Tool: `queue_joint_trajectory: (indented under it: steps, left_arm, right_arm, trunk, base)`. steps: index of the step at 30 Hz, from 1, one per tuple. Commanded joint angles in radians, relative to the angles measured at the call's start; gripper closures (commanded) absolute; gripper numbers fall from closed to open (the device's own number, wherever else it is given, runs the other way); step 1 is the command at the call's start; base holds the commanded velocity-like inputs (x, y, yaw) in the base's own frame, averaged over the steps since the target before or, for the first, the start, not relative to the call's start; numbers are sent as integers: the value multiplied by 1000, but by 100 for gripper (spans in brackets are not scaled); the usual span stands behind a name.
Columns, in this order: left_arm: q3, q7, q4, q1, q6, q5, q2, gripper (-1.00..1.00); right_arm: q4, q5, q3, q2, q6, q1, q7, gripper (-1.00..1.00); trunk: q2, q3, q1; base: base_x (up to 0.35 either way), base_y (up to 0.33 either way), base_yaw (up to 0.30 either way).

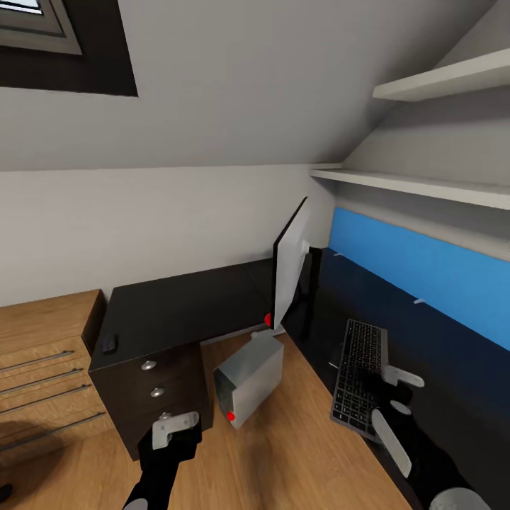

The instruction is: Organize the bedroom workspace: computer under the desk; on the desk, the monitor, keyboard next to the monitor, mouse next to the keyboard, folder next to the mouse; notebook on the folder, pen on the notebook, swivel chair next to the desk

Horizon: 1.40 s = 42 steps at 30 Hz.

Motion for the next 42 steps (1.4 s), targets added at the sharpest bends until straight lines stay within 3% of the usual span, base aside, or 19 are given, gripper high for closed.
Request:
queue_joint_trajectory:
  steps: [1,16,22,24,33,42]
  left_arm:
    - [-1,6,-1,0,3,8,0,-100]
    - [-2,6,-1,-1,3,7,-1,-100]
    - [-3,6,-1,-1,2,6,-1,-100]
    - [-5,6,-1,-1,2,6,-1,-100]
    - [-9,6,-5,-1,0,8,-4,-100]
    - [-8,8,-6,-1,0,8,-6,-100]
  right_arm:
    - [25,-4,-8,-4,5,-14,6,-100]
    - [306,-7,-31,-26,-44,-138,115,-100]
    - [396,-12,-31,-24,-106,-162,137,-100]
    - [421,-19,-31,-24,-138,-164,173,-100]
    - [436,-130,-33,-29,-159,-165,215,-100]
    - [438,-151,-33,-37,-158,-165,216,-100]
  trunk:
    - [-1,-1,0]
    - [-1,-1,0]
    - [-1,-1,0]
    - [-1,-1,0]
    - [-1,-1,0]
    - [-50,-23,27]
  base:
    - [0,0,0]
    - [0,0,0]
    - [0,0,0]
    - [0,0,0]
    - [0,0,0]
    - [0,0,0]
